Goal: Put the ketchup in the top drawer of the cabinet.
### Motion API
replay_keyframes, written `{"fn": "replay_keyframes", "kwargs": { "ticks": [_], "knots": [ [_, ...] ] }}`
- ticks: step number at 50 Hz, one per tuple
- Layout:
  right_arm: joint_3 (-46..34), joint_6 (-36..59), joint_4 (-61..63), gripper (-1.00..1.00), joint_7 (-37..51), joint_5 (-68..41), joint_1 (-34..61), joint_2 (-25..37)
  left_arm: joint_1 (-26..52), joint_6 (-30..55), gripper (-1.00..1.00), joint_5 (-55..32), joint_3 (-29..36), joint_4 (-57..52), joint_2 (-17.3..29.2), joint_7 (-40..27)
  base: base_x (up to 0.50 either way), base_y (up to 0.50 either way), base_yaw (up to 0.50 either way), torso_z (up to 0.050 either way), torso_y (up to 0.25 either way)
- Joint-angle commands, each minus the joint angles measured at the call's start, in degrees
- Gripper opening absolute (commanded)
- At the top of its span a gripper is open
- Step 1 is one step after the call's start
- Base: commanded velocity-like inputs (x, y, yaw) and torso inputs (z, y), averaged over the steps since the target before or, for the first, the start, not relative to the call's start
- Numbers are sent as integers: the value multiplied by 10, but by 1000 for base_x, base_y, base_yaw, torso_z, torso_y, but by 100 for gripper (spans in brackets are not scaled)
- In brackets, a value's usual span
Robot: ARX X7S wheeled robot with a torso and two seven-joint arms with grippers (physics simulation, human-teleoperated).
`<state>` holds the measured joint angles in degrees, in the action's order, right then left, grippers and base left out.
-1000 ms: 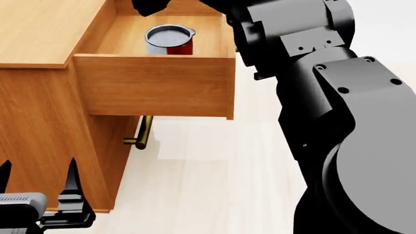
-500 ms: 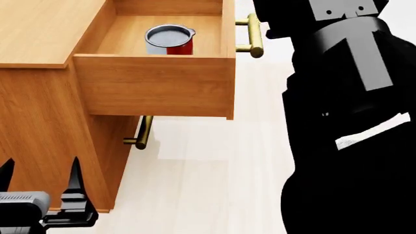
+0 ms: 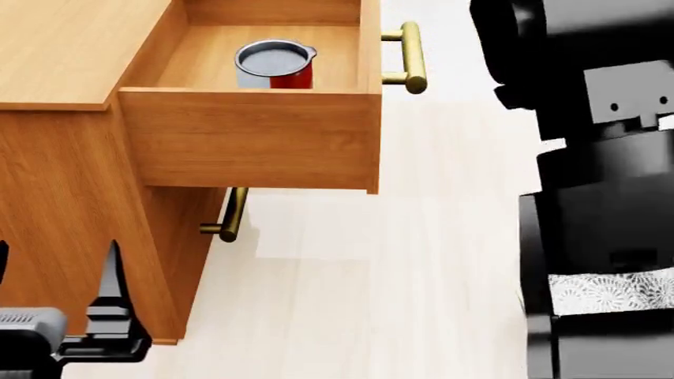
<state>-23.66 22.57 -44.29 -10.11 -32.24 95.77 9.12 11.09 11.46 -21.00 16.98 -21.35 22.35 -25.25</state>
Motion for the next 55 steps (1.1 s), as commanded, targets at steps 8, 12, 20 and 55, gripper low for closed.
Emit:
{"fn": "replay_keyframes", "kwargs": {
  "ticks": [8,12,20,55],
  "knots": [
    [121,199,515,100,153,-108,-246,140,-7,14,100,0,-6,-45,18,-13,0,0,0,0,0],
    [128,203,558,100,174,-110,-284,155,-9,12,100,0,-5,-45,18,-13,0,0,0,0,0],
    [136,204,615,100,197,-112,-335,174,-14,6,100,1,-4,-41,18,-13,0,0,0,0,0],
    [197,139,791,100,261,-111,-557,213,-19,14,100,-1,-1,-64,26,-22,0,0,0,0,0]
  ]
}}
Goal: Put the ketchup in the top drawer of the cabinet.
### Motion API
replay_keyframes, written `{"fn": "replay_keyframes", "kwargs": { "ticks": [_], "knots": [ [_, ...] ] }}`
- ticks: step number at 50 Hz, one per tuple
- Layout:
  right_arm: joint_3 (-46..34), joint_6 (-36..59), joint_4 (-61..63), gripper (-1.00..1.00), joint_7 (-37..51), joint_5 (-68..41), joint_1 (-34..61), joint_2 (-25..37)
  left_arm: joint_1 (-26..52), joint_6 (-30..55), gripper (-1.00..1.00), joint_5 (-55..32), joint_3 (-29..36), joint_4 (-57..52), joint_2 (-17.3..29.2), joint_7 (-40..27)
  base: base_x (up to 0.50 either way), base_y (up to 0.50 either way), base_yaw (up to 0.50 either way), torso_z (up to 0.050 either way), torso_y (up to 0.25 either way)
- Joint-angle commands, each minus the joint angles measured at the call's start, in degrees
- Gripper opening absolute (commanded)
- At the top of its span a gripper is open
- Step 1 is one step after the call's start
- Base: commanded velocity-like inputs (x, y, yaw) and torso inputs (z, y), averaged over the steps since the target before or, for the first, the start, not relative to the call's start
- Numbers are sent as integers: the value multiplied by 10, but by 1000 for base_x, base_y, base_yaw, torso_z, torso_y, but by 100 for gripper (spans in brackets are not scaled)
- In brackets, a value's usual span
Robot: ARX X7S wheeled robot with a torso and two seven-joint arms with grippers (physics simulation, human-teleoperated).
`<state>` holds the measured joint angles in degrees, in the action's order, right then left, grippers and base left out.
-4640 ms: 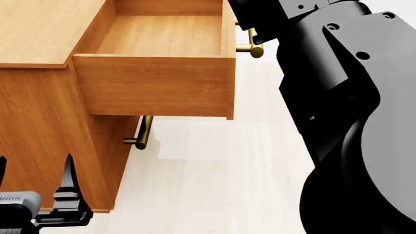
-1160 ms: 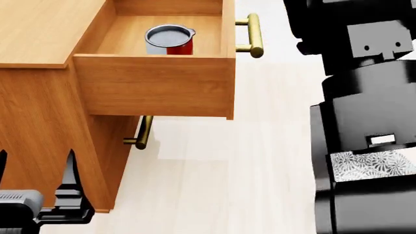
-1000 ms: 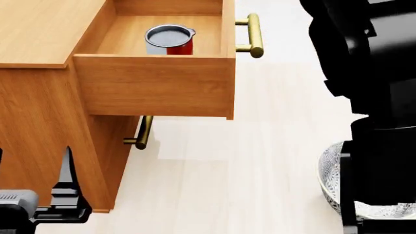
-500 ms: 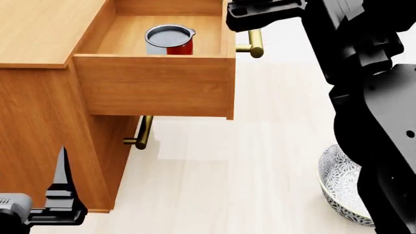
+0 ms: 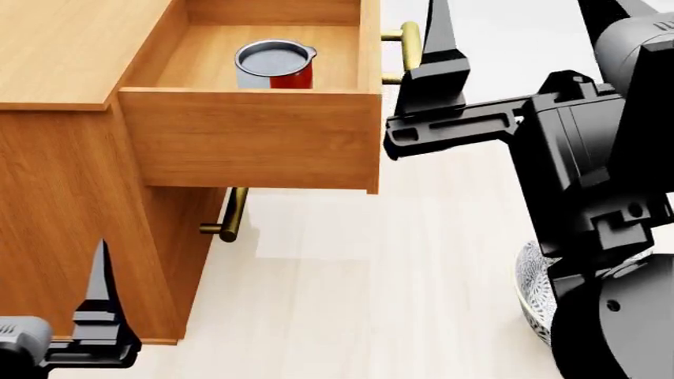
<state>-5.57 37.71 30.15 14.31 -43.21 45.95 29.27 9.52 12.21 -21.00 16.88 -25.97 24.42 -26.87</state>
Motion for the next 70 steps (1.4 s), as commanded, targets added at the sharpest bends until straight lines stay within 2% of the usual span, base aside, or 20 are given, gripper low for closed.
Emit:
{"fn": "replay_keyframes", "kwargs": {
  "ticks": [1,25,70],
  "knots": [
    [17,-13,49,100,16,-1,-63,13,-3,8,100,0,1,-20,6,-6,0,0,0,0,0],
    [49,-38,138,100,50,6,-163,31,-8,17,100,2,3,-59,16,-16,0,0,0,0,0],
    [50,-134,163,100,52,92,-312,21,-17,12,100,2,5,-72,24,-21,0,0,0,0,0]
  ]
}}
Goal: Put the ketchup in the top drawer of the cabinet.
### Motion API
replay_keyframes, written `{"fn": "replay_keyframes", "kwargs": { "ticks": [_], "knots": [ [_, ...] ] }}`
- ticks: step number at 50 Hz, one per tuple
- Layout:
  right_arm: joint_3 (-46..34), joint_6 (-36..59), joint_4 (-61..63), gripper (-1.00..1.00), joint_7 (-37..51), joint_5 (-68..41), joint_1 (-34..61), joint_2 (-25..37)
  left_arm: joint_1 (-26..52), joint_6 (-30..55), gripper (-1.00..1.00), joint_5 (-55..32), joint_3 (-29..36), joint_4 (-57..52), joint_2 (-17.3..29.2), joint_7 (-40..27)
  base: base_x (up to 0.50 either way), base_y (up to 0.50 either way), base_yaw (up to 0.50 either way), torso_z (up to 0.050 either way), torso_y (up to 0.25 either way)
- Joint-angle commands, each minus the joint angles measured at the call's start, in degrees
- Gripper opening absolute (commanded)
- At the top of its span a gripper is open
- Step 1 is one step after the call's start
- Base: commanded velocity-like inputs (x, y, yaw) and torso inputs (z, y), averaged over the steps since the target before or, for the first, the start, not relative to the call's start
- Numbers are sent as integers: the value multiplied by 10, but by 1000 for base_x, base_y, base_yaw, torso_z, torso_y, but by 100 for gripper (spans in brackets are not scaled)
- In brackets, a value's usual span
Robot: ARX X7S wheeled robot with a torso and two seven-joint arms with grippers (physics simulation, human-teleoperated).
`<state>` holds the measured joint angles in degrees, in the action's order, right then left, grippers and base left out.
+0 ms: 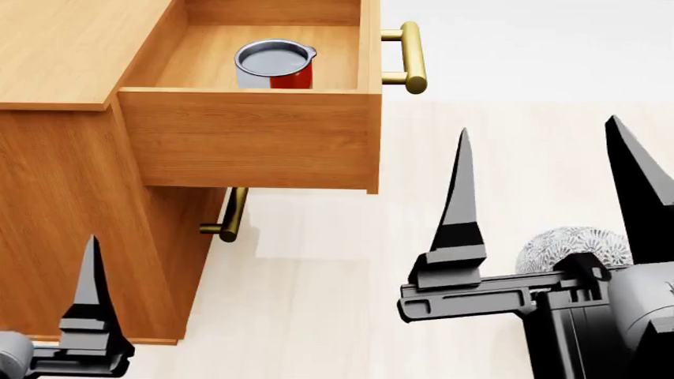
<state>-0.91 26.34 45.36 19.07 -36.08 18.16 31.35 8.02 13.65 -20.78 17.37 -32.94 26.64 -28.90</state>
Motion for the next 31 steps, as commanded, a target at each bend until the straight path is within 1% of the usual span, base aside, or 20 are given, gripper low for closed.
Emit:
{"fn": "replay_keyframes", "kwargs": {
  "ticks": [1,13,31],
  "knots": [
    [6,-22,14,100,7,20,-38,0,-2,-1,100,-1,-1,-3,3,-2,0,0,0,0,0],
    [15,-38,39,100,17,39,-71,5,-4,1,100,-2,-3,-14,7,-5,0,0,0,0,0],
    [16,-66,25,100,13,54,-104,-2,-8,-5,100,3,1,-10,9,-5,0,0,0,0,0]
  ]
}}
